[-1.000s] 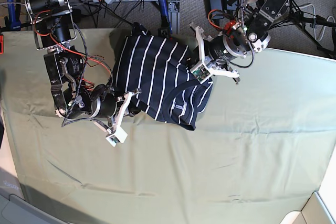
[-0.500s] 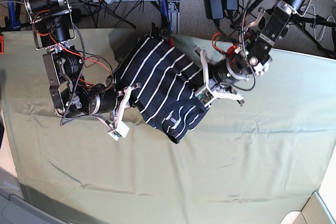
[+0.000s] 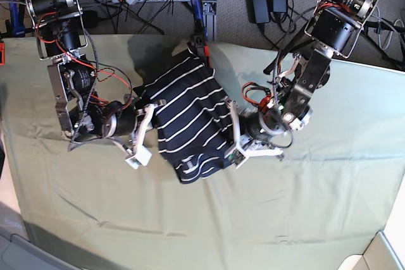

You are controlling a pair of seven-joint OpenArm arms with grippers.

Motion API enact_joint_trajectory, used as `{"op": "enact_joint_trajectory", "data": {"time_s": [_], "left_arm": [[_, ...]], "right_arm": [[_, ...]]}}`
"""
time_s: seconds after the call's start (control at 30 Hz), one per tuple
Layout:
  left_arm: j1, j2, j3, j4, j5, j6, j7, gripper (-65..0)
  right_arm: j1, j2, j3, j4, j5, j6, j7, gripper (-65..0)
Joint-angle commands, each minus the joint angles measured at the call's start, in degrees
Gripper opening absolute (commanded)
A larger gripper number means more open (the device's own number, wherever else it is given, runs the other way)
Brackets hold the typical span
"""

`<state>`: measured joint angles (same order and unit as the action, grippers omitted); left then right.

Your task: Fold the T-shirt properly

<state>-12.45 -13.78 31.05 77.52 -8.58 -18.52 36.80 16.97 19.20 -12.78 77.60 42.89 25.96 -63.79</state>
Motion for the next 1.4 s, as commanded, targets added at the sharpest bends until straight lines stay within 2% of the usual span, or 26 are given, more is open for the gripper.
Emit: {"op": "enact_joint_trajectory", "data": {"time_s": [0.0, 0.17, 0.3, 0.77, 0.9, 1.17, 1.37], "left_arm": [[-1.86, 0.74, -0.24, -0.66, 0.70, -0.20, 0.63, -59.7], [-6.03, 3.17, -0.24, -4.98, 0.63, -0.22, 0.66, -59.7], [-8.76, 4.52, -0.24, -8.13, 0.50, -1.70, 0.46, -59.7], [-14.53, 4.59, 0.87, -11.17, -0.61, -1.70, -0.17, -59.7], [-14.53, 5.20, 0.87, -11.17, -0.63, -1.75, -0.17, -59.7], [-14.53, 5.35, 0.87, -11.17, -0.61, -1.66, -0.13, -59.6], [-14.56, 4.02, 0.85, -11.15, -0.61, -1.33, -0.61, -59.6]], "right_arm": [[1.25, 0.85, 0.33, 0.70, 1.09, 4.04, 0.31, -65.0], [1.22, 1.92, 0.33, 0.70, 2.32, 4.07, -0.13, -65.0], [0.94, 1.90, 0.33, 0.70, 3.52, 4.07, -0.59, -65.0], [-3.50, 1.55, 0.33, 0.76, 4.74, 4.07, -0.31, -65.0], [-3.52, 0.57, 0.33, 0.76, 5.16, 4.07, -0.48, -65.0], [-3.54, -3.65, 0.33, 0.76, 5.53, 4.11, -0.79, -65.0], [-3.50, -3.80, 0.46, 0.76, 4.46, 4.09, -0.70, -65.0]]}}
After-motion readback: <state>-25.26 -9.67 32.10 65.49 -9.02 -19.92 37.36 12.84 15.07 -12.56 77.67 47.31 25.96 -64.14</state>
